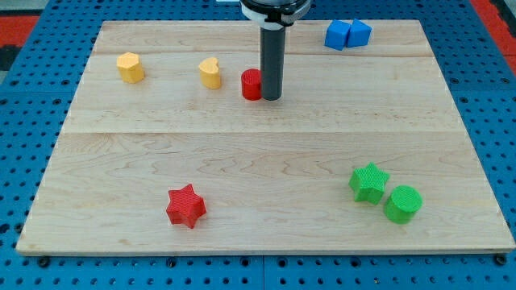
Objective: Move the red circle parallel to the heart
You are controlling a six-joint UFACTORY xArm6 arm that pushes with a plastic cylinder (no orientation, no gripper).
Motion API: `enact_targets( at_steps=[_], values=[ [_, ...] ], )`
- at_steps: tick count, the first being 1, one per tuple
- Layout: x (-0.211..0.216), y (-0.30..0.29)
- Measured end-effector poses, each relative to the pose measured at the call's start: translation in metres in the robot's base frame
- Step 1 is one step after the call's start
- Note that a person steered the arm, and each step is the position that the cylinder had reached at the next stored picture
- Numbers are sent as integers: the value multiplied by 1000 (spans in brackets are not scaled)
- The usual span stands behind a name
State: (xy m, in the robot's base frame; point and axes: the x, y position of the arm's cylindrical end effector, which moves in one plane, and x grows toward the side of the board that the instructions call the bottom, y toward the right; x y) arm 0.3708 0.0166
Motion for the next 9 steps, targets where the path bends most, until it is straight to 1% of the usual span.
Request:
enact_targets(
  at_steps=[1, 2, 3, 4, 5, 6, 7, 8, 9],
  values=[
    [15, -19],
    [16, -36],
    [2, -10],
    [0, -1],
    [-21, -1],
    [10, -24],
    [-10, -49],
    [-20, -32],
    [-22, -30]
  ],
)
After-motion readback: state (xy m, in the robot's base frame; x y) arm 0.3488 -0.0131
